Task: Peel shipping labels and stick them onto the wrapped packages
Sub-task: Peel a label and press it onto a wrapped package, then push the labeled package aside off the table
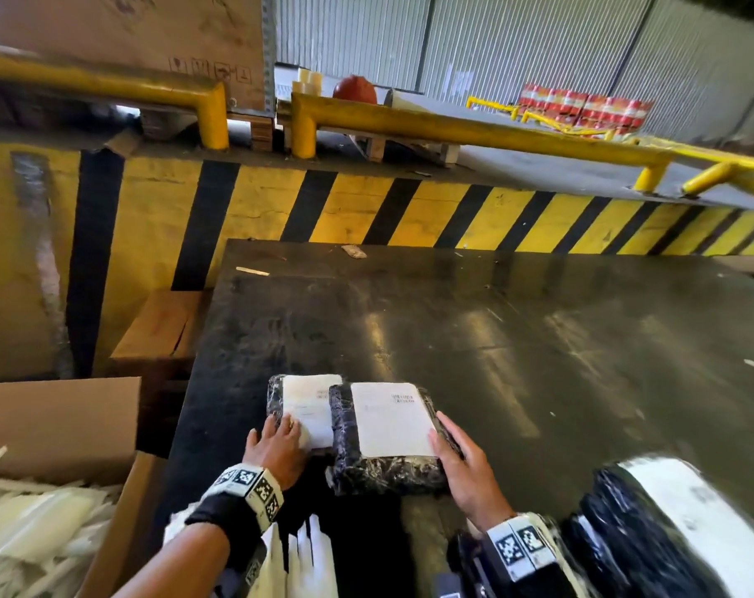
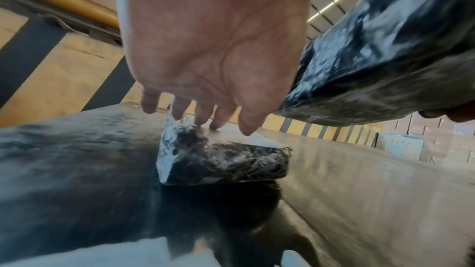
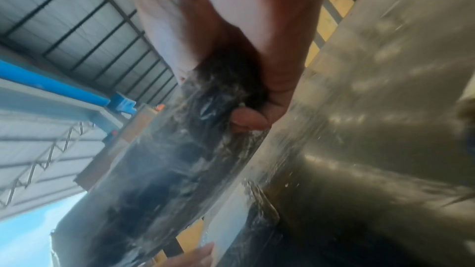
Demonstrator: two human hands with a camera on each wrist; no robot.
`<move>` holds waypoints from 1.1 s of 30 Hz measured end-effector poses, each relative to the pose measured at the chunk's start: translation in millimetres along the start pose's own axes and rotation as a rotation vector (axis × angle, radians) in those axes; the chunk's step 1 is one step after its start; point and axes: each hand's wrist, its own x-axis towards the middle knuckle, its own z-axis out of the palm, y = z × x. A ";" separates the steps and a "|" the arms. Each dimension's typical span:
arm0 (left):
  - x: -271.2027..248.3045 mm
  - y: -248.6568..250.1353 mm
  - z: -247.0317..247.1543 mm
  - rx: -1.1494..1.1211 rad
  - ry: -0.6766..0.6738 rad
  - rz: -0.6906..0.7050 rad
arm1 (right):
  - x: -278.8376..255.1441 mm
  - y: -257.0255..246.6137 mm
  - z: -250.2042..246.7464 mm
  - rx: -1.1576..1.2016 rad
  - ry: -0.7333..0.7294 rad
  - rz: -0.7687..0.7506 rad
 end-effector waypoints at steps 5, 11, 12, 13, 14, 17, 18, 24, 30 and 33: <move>-20.5 40.7 13.9 -0.088 0.027 0.027 | -45.2 11.0 -59.8 0.100 0.039 0.000; -59.6 118.3 58.7 -0.203 -0.083 0.082 | -91.2 42.8 -133.3 0.122 -0.012 0.023; -66.4 129.5 68.6 -0.211 -0.098 0.074 | -95.9 49.9 -142.4 0.113 -0.019 0.037; -73.8 141.3 79.0 -0.211 -0.115 0.065 | -100.4 56.9 -152.3 0.118 -0.033 0.050; -82.6 154.1 90.5 -0.203 -0.132 0.056 | -105.7 65.3 -163.2 0.112 -0.039 0.065; -105.2 178.2 119.2 -0.154 -0.105 0.008 | -114.7 84.4 -183.9 0.066 -0.048 0.094; -111.8 181.8 126.3 -0.132 -0.088 -0.012 | -115.3 91.0 -187.7 0.050 -0.059 0.106; -152.1 195.0 149.7 -0.084 -0.081 -0.090 | -110.5 124.2 -196.0 -0.032 -0.006 0.121; -169.7 199.6 155.2 -0.080 -0.081 -0.127 | -109.9 139.7 -187.3 -0.153 0.039 0.119; -169.7 201.2 154.1 -0.089 -0.090 -0.142 | -113.4 143.3 -186.6 -0.291 0.060 0.061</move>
